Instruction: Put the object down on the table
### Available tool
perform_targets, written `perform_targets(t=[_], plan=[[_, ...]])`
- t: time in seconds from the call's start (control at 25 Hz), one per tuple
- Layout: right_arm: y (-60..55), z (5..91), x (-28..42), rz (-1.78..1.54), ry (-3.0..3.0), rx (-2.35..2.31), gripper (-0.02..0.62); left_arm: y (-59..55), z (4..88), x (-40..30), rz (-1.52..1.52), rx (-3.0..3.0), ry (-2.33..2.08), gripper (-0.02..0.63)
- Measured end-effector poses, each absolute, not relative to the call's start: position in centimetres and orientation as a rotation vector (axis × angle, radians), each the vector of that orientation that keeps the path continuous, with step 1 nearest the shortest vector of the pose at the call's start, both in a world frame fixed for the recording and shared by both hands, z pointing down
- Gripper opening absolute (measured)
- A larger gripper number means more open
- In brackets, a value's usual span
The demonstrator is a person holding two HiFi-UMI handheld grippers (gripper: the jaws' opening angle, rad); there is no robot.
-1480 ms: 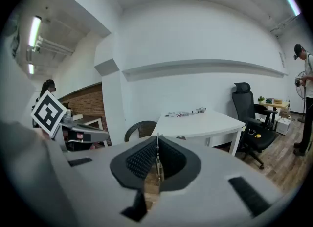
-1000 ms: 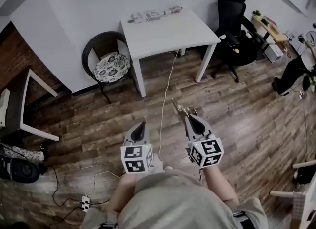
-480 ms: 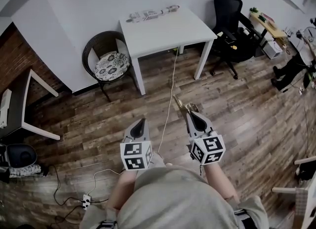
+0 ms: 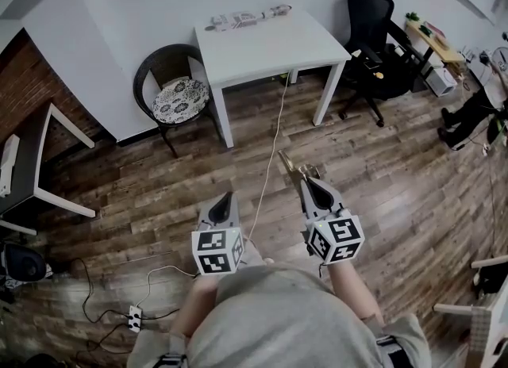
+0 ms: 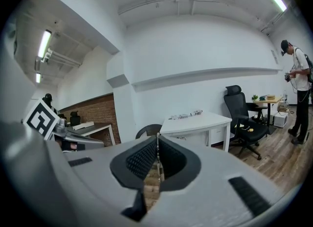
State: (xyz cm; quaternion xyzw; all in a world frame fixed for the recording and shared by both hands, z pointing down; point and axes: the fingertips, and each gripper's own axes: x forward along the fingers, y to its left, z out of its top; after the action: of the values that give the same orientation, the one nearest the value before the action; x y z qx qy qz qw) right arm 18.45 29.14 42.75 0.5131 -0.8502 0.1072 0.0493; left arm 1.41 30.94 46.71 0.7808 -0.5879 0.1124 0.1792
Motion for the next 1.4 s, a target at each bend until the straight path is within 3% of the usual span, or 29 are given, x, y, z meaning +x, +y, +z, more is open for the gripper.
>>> perform_targets(t=[0.76, 1.4], plan=[[19.5, 43.2, 19.2, 0.364, -2.561, 1.633, 0.014, 20.2, 47.3, 2.3, 0.339, 2.268, -1.597, 0.011], [3.0, 41.4, 12.5, 0.341, -2.572, 1.62, 0.014, 3.5, 45.9, -4.1, 0.326, 2.265, -1.6, 0.011]])
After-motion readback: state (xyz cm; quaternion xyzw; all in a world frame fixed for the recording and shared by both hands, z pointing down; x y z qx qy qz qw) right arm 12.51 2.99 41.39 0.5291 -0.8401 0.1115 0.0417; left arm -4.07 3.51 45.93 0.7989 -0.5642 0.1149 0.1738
